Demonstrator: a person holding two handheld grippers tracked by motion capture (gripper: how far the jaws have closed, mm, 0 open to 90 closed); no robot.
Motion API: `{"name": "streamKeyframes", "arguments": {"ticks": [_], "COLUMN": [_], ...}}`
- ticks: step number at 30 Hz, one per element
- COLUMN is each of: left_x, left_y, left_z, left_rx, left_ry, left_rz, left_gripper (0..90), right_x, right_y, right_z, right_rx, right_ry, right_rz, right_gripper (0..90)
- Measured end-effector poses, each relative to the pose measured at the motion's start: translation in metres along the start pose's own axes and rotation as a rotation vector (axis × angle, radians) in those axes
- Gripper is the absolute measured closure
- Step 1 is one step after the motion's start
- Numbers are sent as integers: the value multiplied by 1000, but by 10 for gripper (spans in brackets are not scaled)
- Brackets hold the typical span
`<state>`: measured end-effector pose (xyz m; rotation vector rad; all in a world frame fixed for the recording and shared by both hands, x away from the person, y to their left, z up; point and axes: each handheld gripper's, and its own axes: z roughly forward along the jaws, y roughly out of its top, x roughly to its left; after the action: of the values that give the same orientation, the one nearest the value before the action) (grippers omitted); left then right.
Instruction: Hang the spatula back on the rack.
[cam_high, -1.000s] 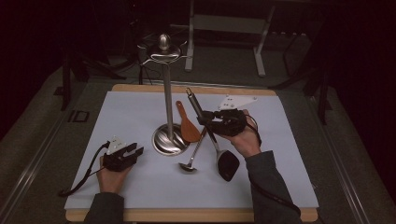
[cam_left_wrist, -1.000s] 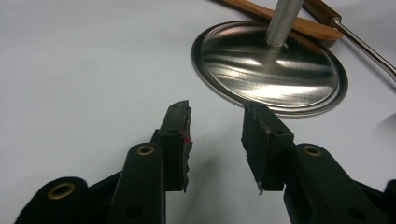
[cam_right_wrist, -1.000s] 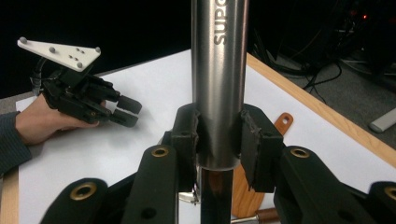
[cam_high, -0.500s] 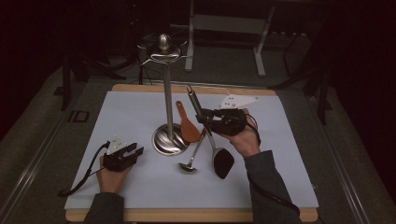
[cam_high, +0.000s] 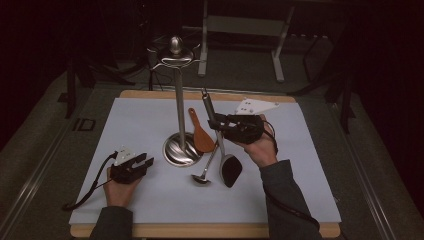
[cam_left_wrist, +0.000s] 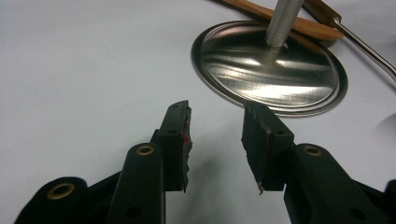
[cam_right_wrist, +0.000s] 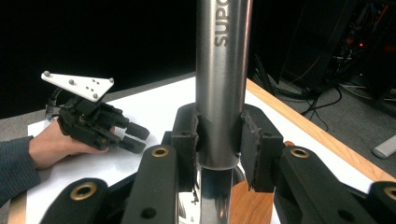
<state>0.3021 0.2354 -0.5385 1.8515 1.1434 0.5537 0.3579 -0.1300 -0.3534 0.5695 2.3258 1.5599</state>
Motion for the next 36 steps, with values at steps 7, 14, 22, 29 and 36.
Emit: {"name": "streamKeyframes", "arguments": {"ticks": [7,14,22,29,36], "left_x": [0,0,0,0,0], "left_y": [0,0,0,0,0], "left_z": [0,0,0,0,0], "left_rx": [-1,-2,-2,-2,-2], "left_ry": [0,1,1,0,0], "left_rz": [0,1,0,0,0], "left_gripper": [617,617,616,617,616], "right_x": [2,3,5,7,8], "right_y": [4,10,16,22,27], "right_z": [0,1,2,2,2], "right_rx": [-15,-24,-31,-40,-45], "right_ry": [1,3,11,14,18], "right_rz": [-8,-14,-19,-26,-31], "right_gripper": [694,693,693,693,693]}}
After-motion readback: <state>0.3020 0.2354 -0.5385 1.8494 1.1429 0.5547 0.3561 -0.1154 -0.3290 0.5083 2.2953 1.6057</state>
